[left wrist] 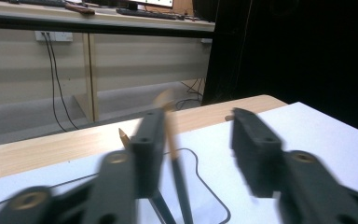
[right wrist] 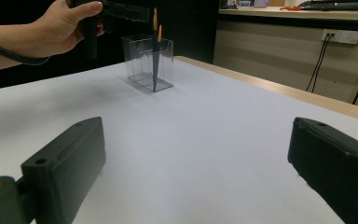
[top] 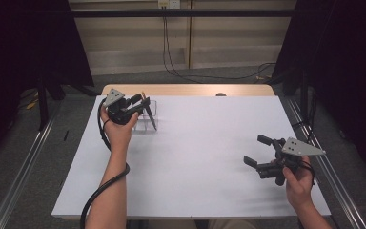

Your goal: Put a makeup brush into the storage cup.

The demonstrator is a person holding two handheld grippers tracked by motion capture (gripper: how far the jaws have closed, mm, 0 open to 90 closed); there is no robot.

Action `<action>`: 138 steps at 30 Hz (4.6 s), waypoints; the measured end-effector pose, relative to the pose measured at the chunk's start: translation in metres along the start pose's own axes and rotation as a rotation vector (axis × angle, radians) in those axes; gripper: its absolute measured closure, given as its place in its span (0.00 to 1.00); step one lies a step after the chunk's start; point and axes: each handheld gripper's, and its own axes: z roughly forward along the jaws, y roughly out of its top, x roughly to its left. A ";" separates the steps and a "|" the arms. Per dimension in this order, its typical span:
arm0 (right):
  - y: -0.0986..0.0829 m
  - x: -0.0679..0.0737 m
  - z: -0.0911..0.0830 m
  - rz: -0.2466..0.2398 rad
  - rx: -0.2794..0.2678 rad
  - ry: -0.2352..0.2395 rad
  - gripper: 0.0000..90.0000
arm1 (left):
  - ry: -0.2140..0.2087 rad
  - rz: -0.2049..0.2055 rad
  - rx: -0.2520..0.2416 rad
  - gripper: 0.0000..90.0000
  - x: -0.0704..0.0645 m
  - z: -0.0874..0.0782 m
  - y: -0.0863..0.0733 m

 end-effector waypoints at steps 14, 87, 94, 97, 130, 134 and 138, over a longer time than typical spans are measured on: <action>0.000 0.001 0.001 -0.003 0.003 0.001 0.04 | -0.023 -0.016 -0.034 0.16 0.000 -0.013 -0.002; 0.000 0.005 0.002 -0.008 0.007 0.007 0.04 | -0.188 0.105 0.003 0.00 -0.018 -0.073 -0.032; 0.000 0.004 0.001 -0.006 0.008 0.007 0.04 | -0.195 0.107 -0.001 0.00 -0.020 -0.078 -0.033; 0.000 0.005 0.001 -0.006 0.006 0.007 0.04 | -0.193 0.109 0.000 0.00 -0.021 -0.081 -0.034; 0.000 0.004 -0.006 -0.005 0.003 -0.003 0.04 | -0.182 0.111 -0.011 0.00 -0.022 -0.118 -0.039; 0.000 0.004 -0.006 -0.008 0.003 -0.007 0.04 | -0.181 0.115 -0.009 0.00 -0.022 -0.124 -0.040; 0.000 0.004 -0.006 -0.006 0.002 -0.007 0.04 | -0.175 0.108 -0.013 0.00 -0.021 -0.128 -0.041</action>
